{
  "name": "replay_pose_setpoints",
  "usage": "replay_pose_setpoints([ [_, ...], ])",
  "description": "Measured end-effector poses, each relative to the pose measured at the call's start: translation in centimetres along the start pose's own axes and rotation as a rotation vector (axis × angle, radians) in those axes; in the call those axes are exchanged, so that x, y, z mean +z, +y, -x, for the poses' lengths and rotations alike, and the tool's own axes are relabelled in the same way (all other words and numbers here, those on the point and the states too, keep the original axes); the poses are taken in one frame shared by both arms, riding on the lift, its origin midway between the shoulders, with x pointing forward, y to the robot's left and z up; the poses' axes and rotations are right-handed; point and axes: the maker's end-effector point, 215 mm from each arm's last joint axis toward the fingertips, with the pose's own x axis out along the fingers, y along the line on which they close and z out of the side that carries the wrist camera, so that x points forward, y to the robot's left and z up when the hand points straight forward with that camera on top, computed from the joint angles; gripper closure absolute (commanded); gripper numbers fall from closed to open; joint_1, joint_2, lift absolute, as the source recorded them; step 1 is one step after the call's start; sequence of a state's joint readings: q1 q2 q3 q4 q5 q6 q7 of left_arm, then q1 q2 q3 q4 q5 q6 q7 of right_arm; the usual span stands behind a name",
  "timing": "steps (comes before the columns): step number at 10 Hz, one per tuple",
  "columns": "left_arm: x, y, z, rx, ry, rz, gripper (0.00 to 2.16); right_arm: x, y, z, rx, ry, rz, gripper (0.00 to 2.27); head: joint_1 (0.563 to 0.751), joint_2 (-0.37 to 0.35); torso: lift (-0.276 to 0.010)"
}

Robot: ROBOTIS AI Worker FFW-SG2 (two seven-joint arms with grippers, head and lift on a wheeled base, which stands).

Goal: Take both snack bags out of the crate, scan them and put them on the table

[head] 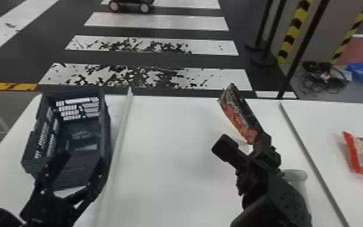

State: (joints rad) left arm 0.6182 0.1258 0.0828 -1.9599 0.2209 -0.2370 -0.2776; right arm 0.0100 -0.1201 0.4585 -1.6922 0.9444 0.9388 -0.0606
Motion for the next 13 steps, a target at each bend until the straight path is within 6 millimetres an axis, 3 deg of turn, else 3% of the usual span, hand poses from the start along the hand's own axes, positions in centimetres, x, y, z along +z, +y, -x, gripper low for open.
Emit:
replay_pose_setpoints([
  [3, 0.0, 0.2, 0.0, 0.003, -0.001, 0.000, 0.25, 0.8, 4.5, 2.2, 0.133, -0.031, 0.049, 2.26, 0.695, 0.027, -0.093],
  [5, 0.0, 0.3, 0.1, 0.004, 0.000, 0.001, 0.25, 1.2, 7.0, 5.0, 0.261, -0.036, 0.028, 2.26, 0.695, 0.069, -0.093],
  [6, 0.0, 0.4, 0.0, 0.003, -0.001, 0.001, 0.25, 0.9, 7.5, 5.9, 0.299, -0.014, 0.017, 1.97, 0.695, 0.072, -0.093],
  [7, 0.0, 0.4, 0.0, 0.003, -0.001, 0.002, 0.25, 0.7, 8.1, 7.0, 0.363, 0.006, -0.007, 1.85, 0.695, 0.079, -0.093],
  [8, 0.0, 0.4, 0.0, 0.003, 0.000, 0.002, 0.25, 0.7, 8.2, 7.8, 0.399, 0.011, -0.022, 0.81, 0.695, 0.086, -0.093],
  [9, -0.1, 0.4, 0.0, 0.003, 0.001, 0.003, 0.25, 0.7, 8.3, 8.1, 0.417, 0.013, -0.031, 0.00, 0.695, 0.090, -0.093],
  [13, -0.3, 0.4, 0.0, 0.003, 0.005, 0.002, 0.25, 1.1, 8.4, 8.5, 0.464, 0.011, -0.082, 0.06, 0.695, 0.095, -0.093],
])
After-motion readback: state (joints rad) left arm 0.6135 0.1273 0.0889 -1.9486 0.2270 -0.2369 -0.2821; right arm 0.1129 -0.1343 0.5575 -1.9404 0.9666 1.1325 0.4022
